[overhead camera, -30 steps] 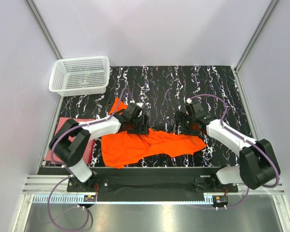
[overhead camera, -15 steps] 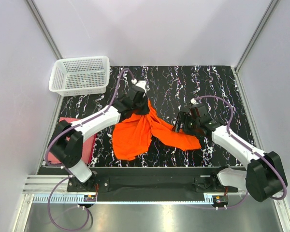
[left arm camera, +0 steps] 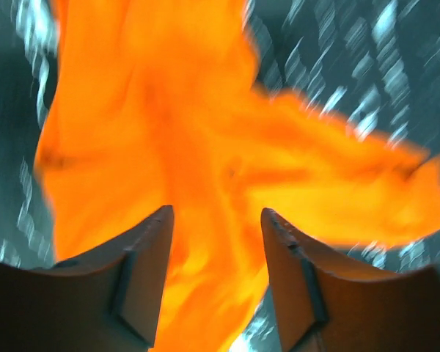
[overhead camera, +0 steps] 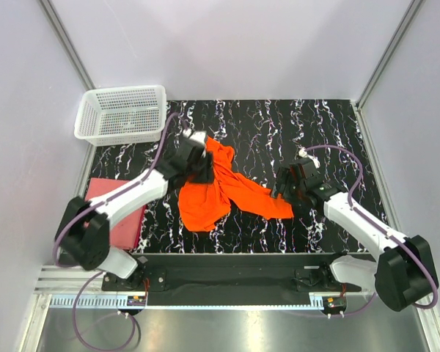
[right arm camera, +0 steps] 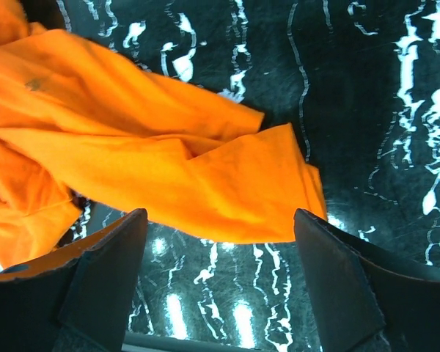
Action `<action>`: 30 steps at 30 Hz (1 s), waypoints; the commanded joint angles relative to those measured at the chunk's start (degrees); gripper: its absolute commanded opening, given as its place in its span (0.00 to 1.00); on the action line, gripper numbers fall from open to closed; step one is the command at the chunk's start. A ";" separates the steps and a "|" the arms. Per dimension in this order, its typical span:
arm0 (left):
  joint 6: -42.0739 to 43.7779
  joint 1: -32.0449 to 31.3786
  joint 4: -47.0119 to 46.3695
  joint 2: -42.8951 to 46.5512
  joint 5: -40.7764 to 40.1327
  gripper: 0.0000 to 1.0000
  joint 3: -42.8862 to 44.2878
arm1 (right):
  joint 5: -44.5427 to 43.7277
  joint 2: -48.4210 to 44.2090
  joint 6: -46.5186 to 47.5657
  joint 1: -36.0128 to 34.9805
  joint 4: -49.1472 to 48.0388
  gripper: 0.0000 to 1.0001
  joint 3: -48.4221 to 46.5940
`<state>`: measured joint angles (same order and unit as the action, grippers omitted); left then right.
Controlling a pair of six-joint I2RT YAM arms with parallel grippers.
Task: Fold and stack the t-shirts
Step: Flatten the tshirt out
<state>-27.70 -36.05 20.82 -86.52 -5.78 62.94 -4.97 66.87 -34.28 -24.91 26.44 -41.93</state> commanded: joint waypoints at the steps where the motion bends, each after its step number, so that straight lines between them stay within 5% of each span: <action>1: -0.42 0.28 -0.34 8.37 -0.46 0.51 -8.51 | -3.38 2.20 0.79 0.82 0.11 0.86 -1.22; 6: -5.07 0.81 -1.91 14.70 0.16 0.48 -20.81 | -3.46 5.72 0.80 2.49 -1.03 0.73 -2.28; 11: -9.90 1.07 -2.10 17.35 -0.81 0.62 -25.84 | -2.15 8.10 0.18 4.25 -2.52 0.63 -0.96; 14: -13.24 1.60 -1.48 18.93 -4.40 0.63 -28.04 | -2.32 9.33 0.18 5.22 -3.32 0.63 0.00; 30: -15.54 8.37 -10.89 12.96 5.52 0.48 -33.76 | -0.83 13.11 1.68 6.19 -7.19 0.53 0.71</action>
<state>-42.48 -28.01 12.93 -72.58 -2.48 30.24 -5.41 79.64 -33.19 -19.05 21.58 -40.27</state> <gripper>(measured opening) 0.493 0.533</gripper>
